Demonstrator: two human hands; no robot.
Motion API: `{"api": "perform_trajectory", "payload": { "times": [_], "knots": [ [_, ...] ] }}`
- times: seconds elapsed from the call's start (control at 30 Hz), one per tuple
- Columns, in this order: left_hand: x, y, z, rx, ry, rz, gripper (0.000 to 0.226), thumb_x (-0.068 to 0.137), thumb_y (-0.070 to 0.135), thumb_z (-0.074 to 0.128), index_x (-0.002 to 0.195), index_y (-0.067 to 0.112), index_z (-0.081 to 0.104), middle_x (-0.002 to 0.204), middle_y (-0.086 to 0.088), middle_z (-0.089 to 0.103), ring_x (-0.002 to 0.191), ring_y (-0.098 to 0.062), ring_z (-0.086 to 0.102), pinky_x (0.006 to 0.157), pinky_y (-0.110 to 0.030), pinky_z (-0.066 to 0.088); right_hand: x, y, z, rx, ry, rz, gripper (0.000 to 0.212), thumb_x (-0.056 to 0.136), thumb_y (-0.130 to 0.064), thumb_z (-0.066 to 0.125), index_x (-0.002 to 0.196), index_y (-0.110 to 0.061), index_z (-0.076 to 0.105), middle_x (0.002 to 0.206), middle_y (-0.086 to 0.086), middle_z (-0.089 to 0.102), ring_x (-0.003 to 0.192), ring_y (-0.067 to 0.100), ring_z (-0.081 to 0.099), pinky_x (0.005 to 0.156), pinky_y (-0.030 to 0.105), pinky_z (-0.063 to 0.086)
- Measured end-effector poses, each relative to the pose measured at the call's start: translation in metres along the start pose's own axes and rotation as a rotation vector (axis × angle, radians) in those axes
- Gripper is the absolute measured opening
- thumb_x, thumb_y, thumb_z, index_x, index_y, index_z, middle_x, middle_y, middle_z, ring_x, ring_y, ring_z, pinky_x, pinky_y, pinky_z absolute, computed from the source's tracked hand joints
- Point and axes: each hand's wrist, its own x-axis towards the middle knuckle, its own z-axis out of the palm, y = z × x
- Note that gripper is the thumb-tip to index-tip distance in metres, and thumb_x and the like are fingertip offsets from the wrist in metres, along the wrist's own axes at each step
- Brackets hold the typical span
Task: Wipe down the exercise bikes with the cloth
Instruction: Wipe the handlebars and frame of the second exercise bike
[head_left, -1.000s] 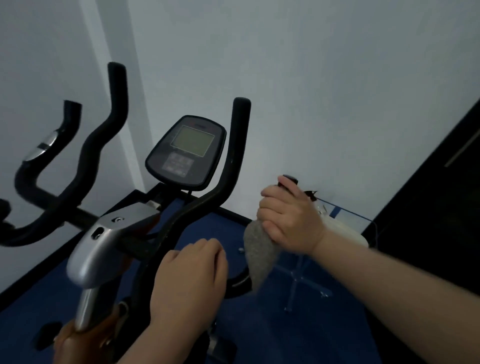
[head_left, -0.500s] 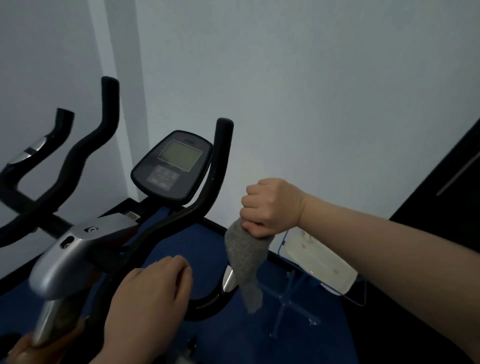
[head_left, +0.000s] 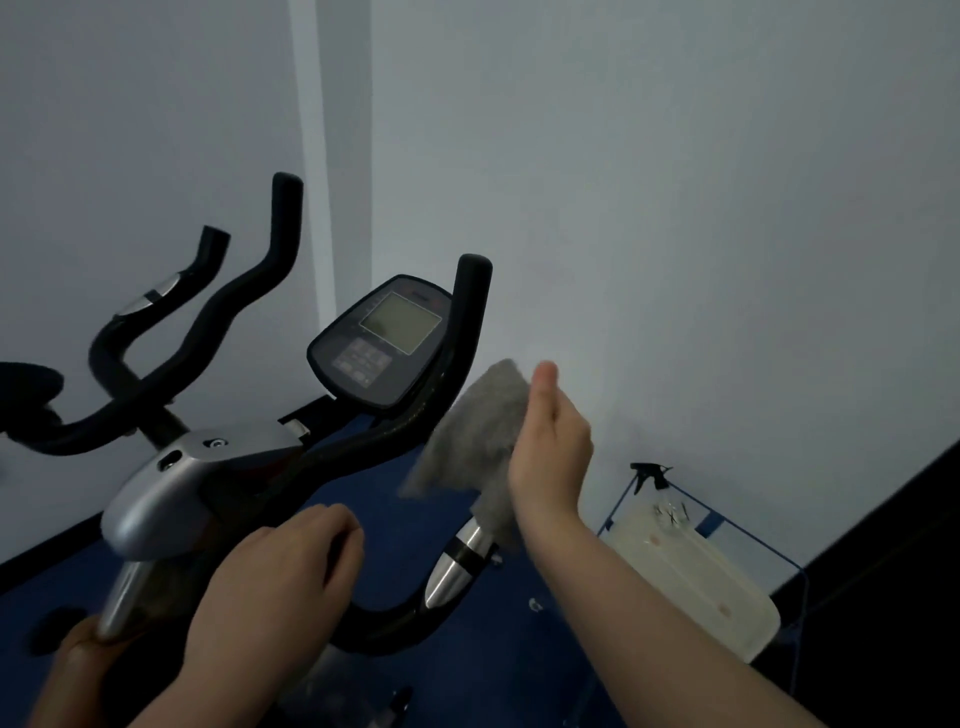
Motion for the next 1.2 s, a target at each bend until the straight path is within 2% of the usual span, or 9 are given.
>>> {"api": "perform_trajectory", "payload": {
  "times": [0.23,0.37,0.6,0.67,0.77,0.83,0.97,1.1,1.2],
  "knots": [
    [0.0,0.0,0.002,0.008,0.023,-0.008,0.016,0.089,0.039,0.049,0.074,0.034,0.05,0.069,0.016,0.056,0.061,-0.006,0.054,0.055,-0.031,0.046,-0.022,0.026,0.005,0.058,0.057,-0.095,0.021,0.094,-0.052,0.044,0.099,-0.034,0.051,0.088,-0.016,0.062,0.081,-0.005,0.06,0.061,0.012,0.049],
    [0.002,-0.002,0.003,0.012,0.035,0.01,0.015,0.089,0.038,0.049,0.074,0.034,0.051,0.07,0.017,0.056,0.062,-0.005,0.055,0.055,-0.029,0.046,0.011,0.017,-0.013,-0.093,-0.186,-0.279,0.038,0.099,-0.031,0.046,0.065,-0.013,0.05,0.056,-0.003,0.044,0.054,0.006,0.041,0.051,0.024,0.036],
    [0.002,0.0,0.003,0.016,0.049,-0.015,0.014,0.089,0.036,0.051,0.076,0.035,0.055,0.071,0.016,0.058,0.061,-0.003,0.056,0.055,-0.028,0.048,0.026,0.011,-0.022,0.582,-0.454,0.576,0.052,0.097,-0.038,0.048,0.056,-0.018,0.071,0.062,0.0,0.068,0.059,0.014,0.067,0.056,0.028,0.054],
    [0.002,0.0,0.003,0.012,0.048,-0.017,0.014,0.089,0.036,0.051,0.076,0.035,0.055,0.071,0.016,0.059,0.061,-0.003,0.056,0.054,-0.027,0.047,0.029,0.008,-0.026,0.307,-0.484,0.192,0.048,0.098,-0.035,0.045,0.057,-0.027,0.068,0.06,-0.009,0.065,0.06,0.009,0.063,0.064,0.031,0.052],
    [0.001,-0.001,0.003,-0.006,0.06,-0.03,0.015,0.089,0.038,0.048,0.077,0.035,0.055,0.072,0.016,0.059,0.062,-0.001,0.055,0.053,-0.021,0.043,0.021,0.022,-0.031,-0.259,-0.42,-0.891,0.027,0.094,-0.02,0.051,0.074,-0.017,0.07,0.075,-0.003,0.069,0.088,0.016,0.066,0.105,0.039,0.038],
    [0.001,0.0,0.004,-0.017,0.067,-0.032,0.016,0.089,0.038,0.046,0.077,0.034,0.055,0.073,0.016,0.059,0.063,-0.001,0.056,0.053,-0.02,0.042,0.013,0.036,-0.038,-0.436,-0.443,-1.222,0.02,0.09,-0.016,0.06,0.075,-0.01,0.072,0.08,0.001,0.073,0.102,0.02,0.066,0.113,0.046,0.026],
    [0.0,-0.002,0.004,-0.023,0.086,-0.031,0.016,0.09,0.038,0.045,0.078,0.034,0.055,0.074,0.015,0.059,0.064,-0.001,0.054,0.053,-0.016,0.036,-0.031,0.047,-0.034,-0.572,-0.494,-1.119,0.027,0.093,-0.022,0.05,0.078,-0.014,0.072,0.083,-0.002,0.073,0.097,0.019,0.067,0.113,0.043,0.024],
    [-0.005,-0.001,0.003,-0.089,0.203,-0.006,0.015,0.09,0.034,0.049,0.078,0.033,0.056,0.073,0.014,0.059,0.064,-0.003,0.056,0.054,-0.021,0.042,-0.038,0.035,-0.025,-0.671,-0.739,-1.272,0.03,0.094,-0.033,0.048,0.083,-0.015,0.07,0.074,0.0,0.068,0.07,0.021,0.062,0.083,0.035,0.048],
    [-0.011,-0.002,-0.001,-0.227,0.369,0.015,0.018,0.089,0.034,0.045,0.078,0.029,0.059,0.073,0.015,0.058,0.067,-0.006,0.056,0.055,-0.02,0.043,-0.01,0.032,-0.046,-0.755,-0.696,-1.264,0.033,0.093,-0.029,0.047,0.097,-0.008,0.071,0.089,0.004,0.07,0.082,0.024,0.064,0.095,0.04,0.045]
  ]
}}
